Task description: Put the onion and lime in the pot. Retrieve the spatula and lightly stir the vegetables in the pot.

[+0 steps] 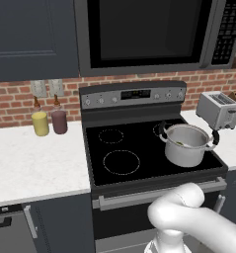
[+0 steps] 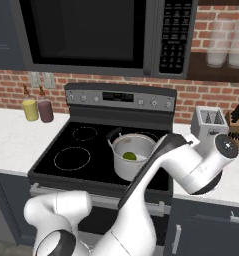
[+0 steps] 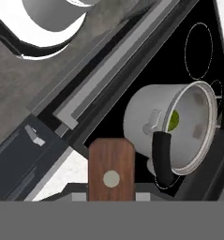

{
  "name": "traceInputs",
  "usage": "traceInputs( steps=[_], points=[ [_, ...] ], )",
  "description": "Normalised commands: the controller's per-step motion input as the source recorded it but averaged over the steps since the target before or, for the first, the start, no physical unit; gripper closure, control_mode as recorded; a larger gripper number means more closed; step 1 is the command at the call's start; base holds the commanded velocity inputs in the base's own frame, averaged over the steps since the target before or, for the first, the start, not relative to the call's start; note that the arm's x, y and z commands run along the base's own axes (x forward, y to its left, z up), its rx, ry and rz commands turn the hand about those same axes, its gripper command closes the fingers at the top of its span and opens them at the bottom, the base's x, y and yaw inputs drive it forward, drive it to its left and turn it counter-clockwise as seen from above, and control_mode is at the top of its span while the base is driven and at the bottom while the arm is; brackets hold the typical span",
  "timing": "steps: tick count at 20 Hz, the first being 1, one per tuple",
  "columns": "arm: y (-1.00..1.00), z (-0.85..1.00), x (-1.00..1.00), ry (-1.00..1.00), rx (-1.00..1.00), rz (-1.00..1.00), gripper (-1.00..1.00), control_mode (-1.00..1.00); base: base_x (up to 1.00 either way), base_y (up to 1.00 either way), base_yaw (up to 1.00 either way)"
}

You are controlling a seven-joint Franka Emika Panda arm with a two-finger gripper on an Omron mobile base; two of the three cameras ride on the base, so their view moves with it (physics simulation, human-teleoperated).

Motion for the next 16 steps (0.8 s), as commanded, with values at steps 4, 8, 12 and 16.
traceInputs(
  steps=[4,8,12,16],
  points=[
    [0.50,0.82,-0.16,0.20,0.51,0.00,1.00,-1.00,0.00,0.00,0.00],
    [0.68,0.53,-0.01,0.22,0.52,0.00,1.00,-1.00,0.00,0.00,0.00],
    [0.68,0.46,0.00,0.11,0.56,0.00,1.00,-1.00,0.00,0.00,0.00],
    [0.56,0.41,0.00,0.23,0.60,-0.02,1.00,-1.00,0.00,0.00,0.00]
  ],
)
